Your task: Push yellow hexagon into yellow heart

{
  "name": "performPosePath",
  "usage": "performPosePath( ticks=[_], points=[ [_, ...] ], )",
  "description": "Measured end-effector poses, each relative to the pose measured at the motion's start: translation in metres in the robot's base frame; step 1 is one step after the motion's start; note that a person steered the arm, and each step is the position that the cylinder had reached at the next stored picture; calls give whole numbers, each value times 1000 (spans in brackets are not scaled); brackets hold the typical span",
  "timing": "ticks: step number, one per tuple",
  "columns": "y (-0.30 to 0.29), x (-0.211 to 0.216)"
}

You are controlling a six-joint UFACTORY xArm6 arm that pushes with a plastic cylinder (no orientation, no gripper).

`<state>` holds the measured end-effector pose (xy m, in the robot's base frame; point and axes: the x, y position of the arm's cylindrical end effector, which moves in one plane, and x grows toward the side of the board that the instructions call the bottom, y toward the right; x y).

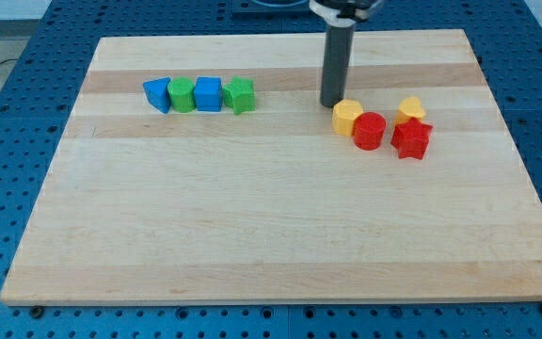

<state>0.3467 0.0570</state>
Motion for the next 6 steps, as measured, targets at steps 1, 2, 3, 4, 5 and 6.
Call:
performPosePath(
  ticks=[1,2,3,4,5,6],
  points=[
    [-24,1],
    [-29,13],
    [-29,33],
    [-12,39],
    [9,32],
    [32,30]
  ],
)
